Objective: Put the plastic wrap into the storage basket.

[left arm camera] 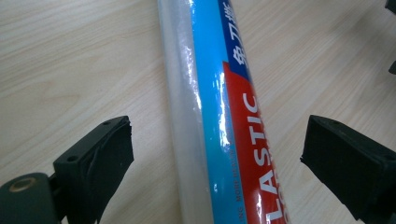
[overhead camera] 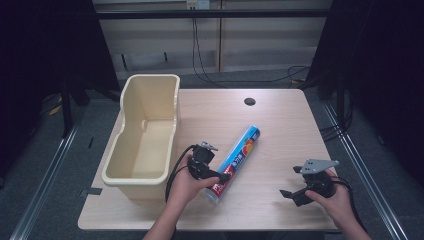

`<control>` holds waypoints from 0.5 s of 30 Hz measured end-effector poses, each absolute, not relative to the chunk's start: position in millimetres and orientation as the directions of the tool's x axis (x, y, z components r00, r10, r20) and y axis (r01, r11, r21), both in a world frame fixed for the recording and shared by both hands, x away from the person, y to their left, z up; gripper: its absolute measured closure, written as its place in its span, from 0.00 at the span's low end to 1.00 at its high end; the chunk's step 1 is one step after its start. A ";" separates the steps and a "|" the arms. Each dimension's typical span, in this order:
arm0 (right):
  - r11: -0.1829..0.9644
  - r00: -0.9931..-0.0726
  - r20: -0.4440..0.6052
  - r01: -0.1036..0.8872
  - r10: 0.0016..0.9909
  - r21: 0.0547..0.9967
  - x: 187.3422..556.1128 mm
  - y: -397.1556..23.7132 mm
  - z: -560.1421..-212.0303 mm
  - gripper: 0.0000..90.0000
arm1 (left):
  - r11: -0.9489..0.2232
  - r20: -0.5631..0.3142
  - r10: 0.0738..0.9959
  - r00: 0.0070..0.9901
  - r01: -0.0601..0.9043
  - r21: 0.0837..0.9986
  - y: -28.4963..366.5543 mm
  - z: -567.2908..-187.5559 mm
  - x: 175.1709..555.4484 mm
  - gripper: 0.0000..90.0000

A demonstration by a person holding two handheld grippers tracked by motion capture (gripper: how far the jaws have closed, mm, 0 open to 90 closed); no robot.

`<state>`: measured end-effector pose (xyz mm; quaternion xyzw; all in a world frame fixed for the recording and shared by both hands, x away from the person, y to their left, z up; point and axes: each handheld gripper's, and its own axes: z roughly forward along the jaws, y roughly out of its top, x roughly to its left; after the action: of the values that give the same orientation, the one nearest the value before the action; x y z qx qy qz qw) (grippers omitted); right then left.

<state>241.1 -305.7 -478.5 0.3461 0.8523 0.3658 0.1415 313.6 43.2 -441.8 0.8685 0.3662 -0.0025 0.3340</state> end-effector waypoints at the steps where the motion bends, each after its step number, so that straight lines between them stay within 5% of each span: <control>1: 0.493 -0.720 0.012 0.486 0.694 0.722 241.1 -305.7 -478.5 0.02 | -0.509 -0.249 0.634 0.732 0.638 0.578 43.2 -441.8 313.6 0.09; 15: 0.473 -0.712 0.022 0.489 0.701 0.733 238.9 -311.9 -477.6 0.02 | -0.531 -0.238 0.643 0.728 0.648 0.546 16.8 -430.6 331.3 0.09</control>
<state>238.9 -311.9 -477.6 0.3516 0.8463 0.3741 0.1422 331.3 16.8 -430.6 0.8750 0.3688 -0.0038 0.3136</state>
